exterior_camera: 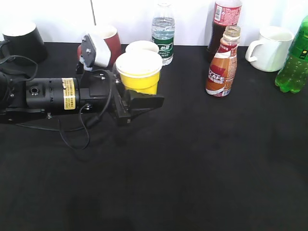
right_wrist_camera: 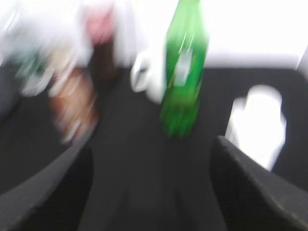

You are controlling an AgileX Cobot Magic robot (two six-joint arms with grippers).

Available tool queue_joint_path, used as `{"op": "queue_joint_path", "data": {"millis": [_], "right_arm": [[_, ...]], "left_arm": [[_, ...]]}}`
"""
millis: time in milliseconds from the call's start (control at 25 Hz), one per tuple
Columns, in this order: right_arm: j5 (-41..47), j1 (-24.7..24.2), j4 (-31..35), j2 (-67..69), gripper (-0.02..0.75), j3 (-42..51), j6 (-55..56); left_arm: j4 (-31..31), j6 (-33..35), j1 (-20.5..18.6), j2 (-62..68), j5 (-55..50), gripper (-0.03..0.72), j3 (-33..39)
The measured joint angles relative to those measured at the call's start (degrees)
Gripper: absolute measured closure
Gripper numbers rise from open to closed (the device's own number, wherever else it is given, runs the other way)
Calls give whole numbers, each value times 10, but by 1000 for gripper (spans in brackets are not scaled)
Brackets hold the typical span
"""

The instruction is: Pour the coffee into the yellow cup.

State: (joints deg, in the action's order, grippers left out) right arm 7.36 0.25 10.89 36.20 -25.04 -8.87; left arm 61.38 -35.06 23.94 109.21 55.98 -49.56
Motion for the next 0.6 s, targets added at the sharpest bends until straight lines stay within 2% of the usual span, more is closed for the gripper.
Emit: {"op": "queue_joint_path", "data": {"millis": [80, 240, 320, 400, 440, 600], "right_arm": [[-171, 1, -7, 103, 149, 47, 3], [-425, 60, -203, 334, 149, 53, 128], [-530, 82, -245, 456, 135, 50, 165], [-545, 84, -336, 561, 83, 13, 219], [-547, 84, -359, 601, 78, -11, 232], [-550, 84, -371, 698, 73, -111, 239]], "left_arm": [[0, 0, 0, 0, -5, 243, 0], [0, 0, 0, 0, -7, 244, 0], [-1, 0, 0, 0, -7, 244, 0], [-1, 0, -1, 0, -9, 244, 0], [-1, 0, -1, 0, -9, 244, 0], [-1, 0, -1, 0, -9, 244, 0]]}}
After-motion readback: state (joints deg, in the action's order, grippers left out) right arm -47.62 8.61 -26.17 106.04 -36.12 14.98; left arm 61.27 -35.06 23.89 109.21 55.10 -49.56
